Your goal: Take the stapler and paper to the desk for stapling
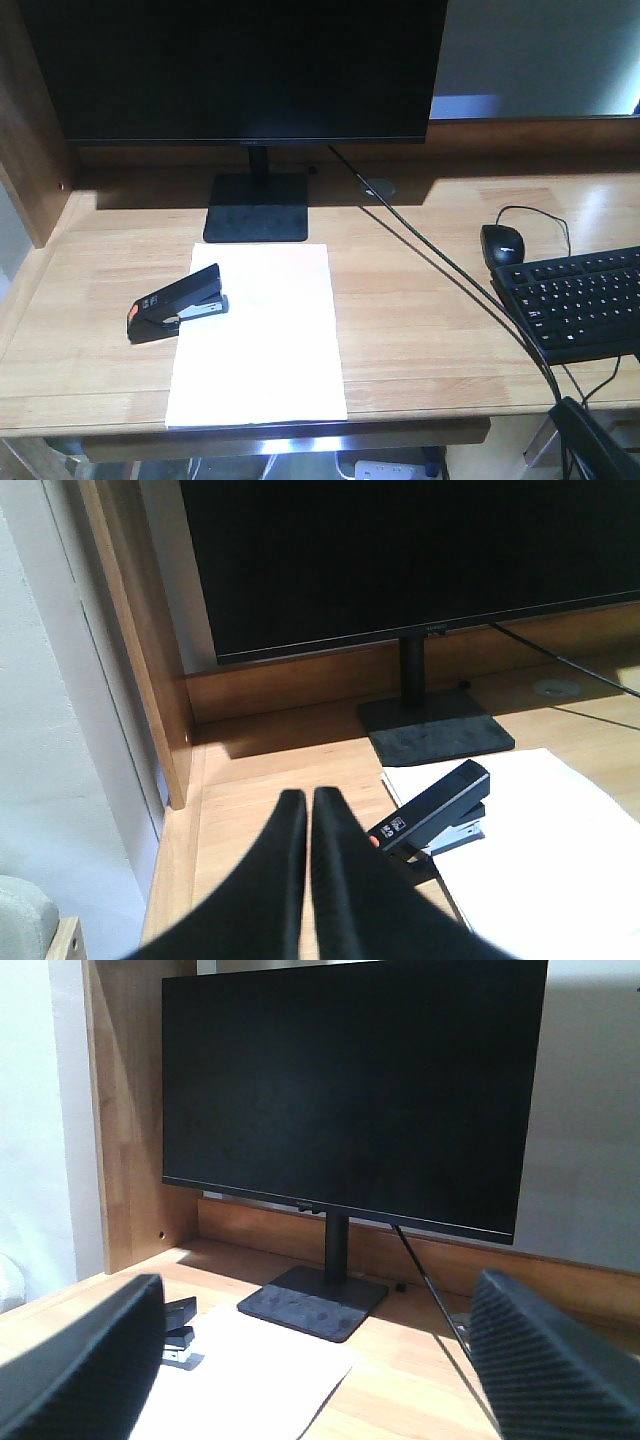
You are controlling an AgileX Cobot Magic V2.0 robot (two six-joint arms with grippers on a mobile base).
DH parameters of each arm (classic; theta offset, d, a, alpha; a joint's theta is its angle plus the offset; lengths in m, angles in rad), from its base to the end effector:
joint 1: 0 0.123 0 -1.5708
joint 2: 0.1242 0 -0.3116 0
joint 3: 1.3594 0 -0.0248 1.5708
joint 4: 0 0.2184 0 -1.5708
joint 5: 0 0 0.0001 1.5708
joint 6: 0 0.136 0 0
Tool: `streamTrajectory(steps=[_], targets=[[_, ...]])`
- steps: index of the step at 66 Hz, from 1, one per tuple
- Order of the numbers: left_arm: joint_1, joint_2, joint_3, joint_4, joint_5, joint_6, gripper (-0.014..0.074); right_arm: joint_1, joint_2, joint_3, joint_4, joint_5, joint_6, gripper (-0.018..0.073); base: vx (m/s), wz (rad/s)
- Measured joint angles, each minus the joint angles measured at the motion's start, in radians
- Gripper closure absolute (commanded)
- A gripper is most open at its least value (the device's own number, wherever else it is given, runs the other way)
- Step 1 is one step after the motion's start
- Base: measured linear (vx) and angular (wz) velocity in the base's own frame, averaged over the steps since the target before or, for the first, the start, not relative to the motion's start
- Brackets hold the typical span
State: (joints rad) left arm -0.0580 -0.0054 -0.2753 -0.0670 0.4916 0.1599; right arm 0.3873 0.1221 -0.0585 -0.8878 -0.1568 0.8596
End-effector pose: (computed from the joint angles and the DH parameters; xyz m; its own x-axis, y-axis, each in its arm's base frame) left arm 0.0201 -0.0055 0.2449 -0.1127 0.1073 -0.9878 0.1011 0.9902 0.0960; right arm 0.0397 0.0339 0.2454 0.1244 0.0270 -0.9919 -0.4836 0.8745 -0.0368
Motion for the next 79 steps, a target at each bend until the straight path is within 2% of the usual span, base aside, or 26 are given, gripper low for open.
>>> streamTrajectory(steps=[27, 34, 39, 46, 57, 66, 79], targets=[[0.0, 0.0, 0.0, 0.0, 0.001, 0.001, 0.0603, 0.0, 0.0, 0.0, 0.0, 0.0, 0.0, -0.0021, 0.0, 0.0], [0.0, 0.0, 0.0, 0.0, 0.001, 0.001, 0.0603, 0.0, 0.0, 0.0, 0.0, 0.02, 0.0, 0.0004, 0.0, 0.0], [0.0, 0.0, 0.0, 0.0, 0.001, 0.001, 0.0603, 0.0, 0.0, 0.0, 0.0, 0.047, 0.006, 0.0059, 0.0, 0.0], [0.0, 0.0, 0.0, 0.0, 0.001, 0.001, 0.0603, 0.0, 0.0, 0.0, 0.0, 0.071, 0.019, 0.0198, 0.0, 0.0], [0.0, 0.0, 0.0, 0.0, 0.001, 0.001, 0.0603, 0.0, 0.0, 0.0, 0.0, 0.07, -0.018, 0.0564, 0.0, 0.0], [0.0, 0.0, 0.0, 0.0, 0.001, 0.001, 0.0603, 0.0, 0.0, 0.0, 0.0, 0.054, -0.064, 0.057, 0.0, 0.0], [0.0, 0.0, 0.0, 0.0, 0.001, 0.001, 0.0603, 0.0, 0.0, 0.0, 0.0, 0.052, -0.076, 0.0568, 0.0, 0.0]])
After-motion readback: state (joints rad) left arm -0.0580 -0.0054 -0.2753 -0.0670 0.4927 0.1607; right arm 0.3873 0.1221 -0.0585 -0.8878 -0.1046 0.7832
